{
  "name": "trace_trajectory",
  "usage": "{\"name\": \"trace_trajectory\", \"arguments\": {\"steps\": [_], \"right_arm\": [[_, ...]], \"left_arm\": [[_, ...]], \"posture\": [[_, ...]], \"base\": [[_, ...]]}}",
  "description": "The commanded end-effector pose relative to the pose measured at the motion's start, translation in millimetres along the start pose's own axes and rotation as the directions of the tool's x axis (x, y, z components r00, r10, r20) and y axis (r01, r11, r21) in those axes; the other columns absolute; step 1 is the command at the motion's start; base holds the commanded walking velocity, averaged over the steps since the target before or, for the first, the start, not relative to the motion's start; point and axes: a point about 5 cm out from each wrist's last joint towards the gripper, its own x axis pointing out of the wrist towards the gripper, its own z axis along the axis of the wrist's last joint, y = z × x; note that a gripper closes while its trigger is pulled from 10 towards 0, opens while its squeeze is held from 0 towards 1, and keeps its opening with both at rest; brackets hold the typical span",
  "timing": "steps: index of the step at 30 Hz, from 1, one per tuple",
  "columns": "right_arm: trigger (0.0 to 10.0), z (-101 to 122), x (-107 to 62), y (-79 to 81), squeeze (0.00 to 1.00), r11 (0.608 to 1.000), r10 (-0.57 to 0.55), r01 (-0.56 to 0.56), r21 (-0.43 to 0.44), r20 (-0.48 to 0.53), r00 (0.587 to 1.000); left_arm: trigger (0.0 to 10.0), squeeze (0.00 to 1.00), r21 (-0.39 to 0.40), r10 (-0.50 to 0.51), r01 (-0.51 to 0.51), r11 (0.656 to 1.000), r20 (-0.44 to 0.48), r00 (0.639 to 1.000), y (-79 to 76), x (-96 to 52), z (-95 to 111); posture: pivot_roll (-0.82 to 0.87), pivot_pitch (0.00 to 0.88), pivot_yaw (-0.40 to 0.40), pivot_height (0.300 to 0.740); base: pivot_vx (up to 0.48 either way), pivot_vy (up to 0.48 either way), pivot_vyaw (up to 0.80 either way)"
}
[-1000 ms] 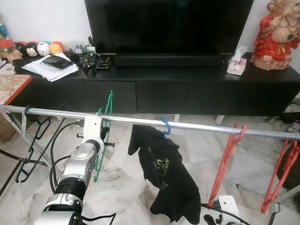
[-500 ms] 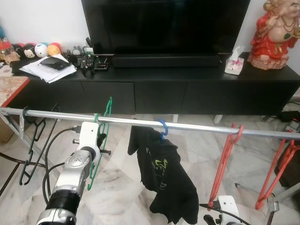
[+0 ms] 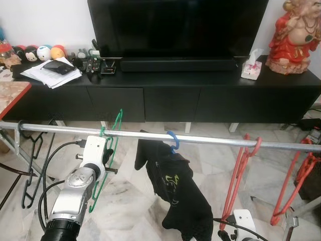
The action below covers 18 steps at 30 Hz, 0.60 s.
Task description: Hang hanger
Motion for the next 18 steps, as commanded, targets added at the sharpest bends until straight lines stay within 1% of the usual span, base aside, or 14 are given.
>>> {"name": "trace_trajectory", "arguments": {"steps": [1,2,4,5,10,14,15,16,17,18], "right_arm": [[10.0,-1,0.0,0.5,0.0,1.0,0.005,-0.005,-0.008,-0.01,1.0],[10.0,-1,0.1,1.0,0.0,1.0,0.006,-0.006,-0.008,-0.01,1.0],[10.0,-1,0.1,1.0,0.0,1.0,0.005,-0.005,-0.006,-0.01,1.0],[10.0,-1,0.1,1.0,0.0,1.0,0.005,-0.005,-0.006,-0.01,1.0],[10.0,-2,0.1,0.9,0.0,1.0,0.004,-0.005,-0.007,-0.01,1.0],[10.0,-2,0.1,0.9,0.0,1.0,0.004,-0.004,-0.008,-0.01,1.0],[10.0,-2,0.1,0.8,0.0,1.0,0.004,-0.004,-0.008,-0.01,1.0],[10.0,-2,0.0,0.7,0.0,1.0,0.004,-0.004,-0.009,-0.011,1.0],[10.0,-2,0.0,0.7,0.0,1.0,0.004,-0.004,-0.009,-0.011,1.0],[10.0,-2,0.0,0.7,0.0,1.0,0.004,-0.004,-0.009,-0.011,1.0]], "left_arm": [[10.0,0.0,-0.011,-0.026,0.025,1.0,-0.136,0.99,-8.5,-4.5,-28],[10.0,0.0,-0.013,-0.007,0.005,1.0,-0.162,0.987,-11.2,-9.3,-30],[10.0,0.0,-0.01,0.024,-0.026,1.0,-0.156,0.987,-10.9,-11.6,-29],[10.0,0.0,-0.01,0.024,-0.026,1.0,-0.156,0.987,-10.9,-11.6,-29],[10.0,0.0,-0.016,0.106,-0.109,0.994,-0.13,0.986,-5.8,-12.3,-28],[10.0,0.0,-0.021,0.121,-0.124,0.992,-0.127,0.985,-4.6,-13.1,-27],[10.0,0.08,-0.022,0.126,-0.13,0.991,-0.126,0.984,-4.4,-13.7,-26],[10.0,0.66,-0.026,0.137,-0.141,0.99,-0.124,0.983,-2.8,-14.5,-25],[10.0,0.66,-0.026,0.137,-0.141,0.99,-0.124,0.983,-2.8,-14.5,-25],[10.0,0.89,-0.027,0.143,-0.147,0.989,-0.123,0.982,-1.7,-14.8,-25]], "posture": [[-0.06,0.0,0.007,0.74],[-0.06,0.0,0.007,0.74],[-0.06,0.0,0.007,0.74],[-0.06,0.0,0.007,0.74],[-0.06,0.0,0.008,0.74],[-0.06,0.0,0.008,0.74],[-0.06,0.0,0.005,0.74],[-0.06,0.0,0.005,0.74],[-0.06,0.0,0.005,0.74],[-0.06,0.0,0.005,0.74]], "base": [[0.0,0.0,0.0],[0.0,0.0,0.0],[0.0,0.0,0.0],[0.0,0.0,0.0],[0.0,0.0,0.0],[0.0,0.0,0.0],[0.0,0.0,0.0],[0.0,0.0,0.0],[0.0,0.0,0.0],[0.0,0.0,0.0]]}}
